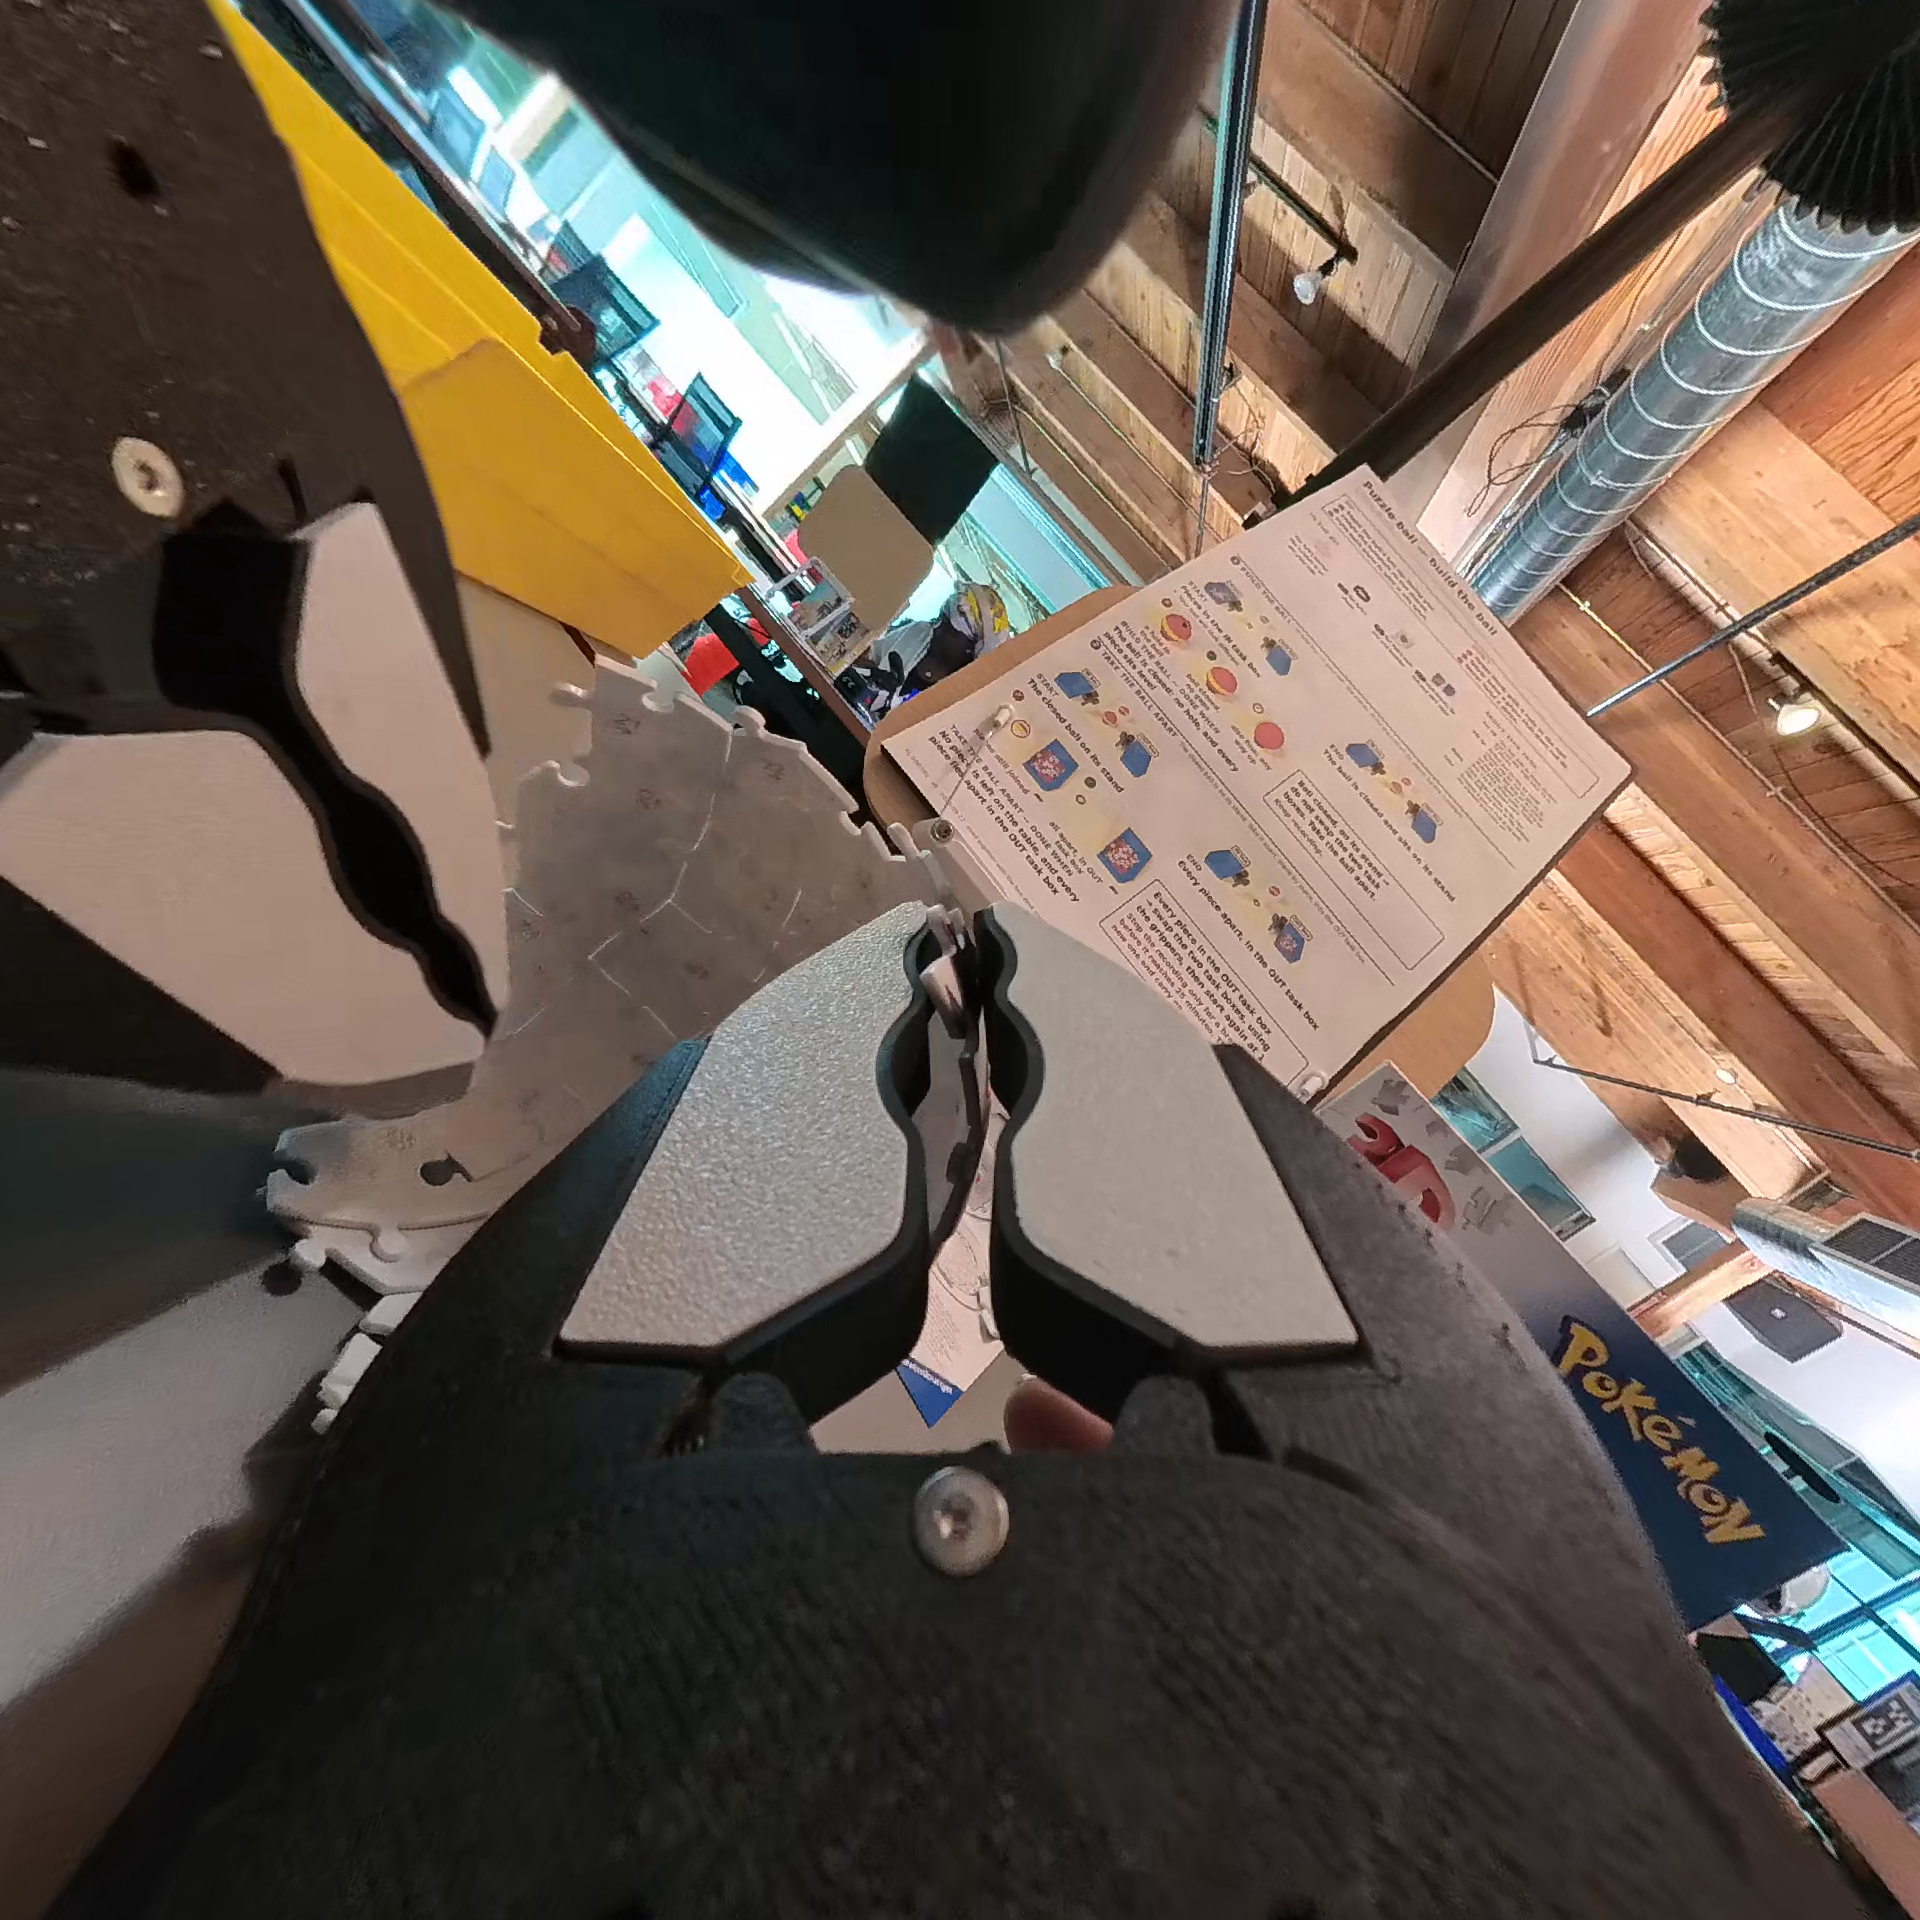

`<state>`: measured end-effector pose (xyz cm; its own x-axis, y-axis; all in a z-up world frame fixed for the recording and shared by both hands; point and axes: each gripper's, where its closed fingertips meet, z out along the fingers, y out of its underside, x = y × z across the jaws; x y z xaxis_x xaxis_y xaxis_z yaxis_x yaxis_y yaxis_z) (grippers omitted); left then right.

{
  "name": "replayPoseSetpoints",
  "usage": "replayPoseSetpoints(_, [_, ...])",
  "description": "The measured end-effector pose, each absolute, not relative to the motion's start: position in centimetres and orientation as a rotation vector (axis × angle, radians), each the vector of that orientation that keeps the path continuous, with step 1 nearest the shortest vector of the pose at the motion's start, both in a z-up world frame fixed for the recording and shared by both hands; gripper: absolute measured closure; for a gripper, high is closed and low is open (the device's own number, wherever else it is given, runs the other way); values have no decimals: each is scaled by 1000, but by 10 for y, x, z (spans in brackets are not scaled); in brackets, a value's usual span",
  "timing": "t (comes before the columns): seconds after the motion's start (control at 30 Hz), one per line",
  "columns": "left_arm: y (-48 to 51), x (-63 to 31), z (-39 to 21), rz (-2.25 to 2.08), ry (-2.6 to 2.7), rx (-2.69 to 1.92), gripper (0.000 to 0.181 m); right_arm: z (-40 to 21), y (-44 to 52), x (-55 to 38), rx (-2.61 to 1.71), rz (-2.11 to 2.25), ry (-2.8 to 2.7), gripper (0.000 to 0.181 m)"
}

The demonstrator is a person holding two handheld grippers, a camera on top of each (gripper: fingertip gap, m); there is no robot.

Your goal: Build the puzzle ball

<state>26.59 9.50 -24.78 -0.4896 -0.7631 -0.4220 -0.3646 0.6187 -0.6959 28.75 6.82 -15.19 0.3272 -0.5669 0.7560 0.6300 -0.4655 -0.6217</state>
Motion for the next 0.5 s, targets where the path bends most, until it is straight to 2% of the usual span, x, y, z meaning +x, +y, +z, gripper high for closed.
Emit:
replayPoseSetpoints(0.03, [94,264,-250,-703,2090,-922,181,-152,68,287,-1513,-1392,-56,175])
replayPoseSetpoints(0.5, [90,265,-272,-747,2070,-1351,181,-153,65,284,-1511,-1403,0,175])
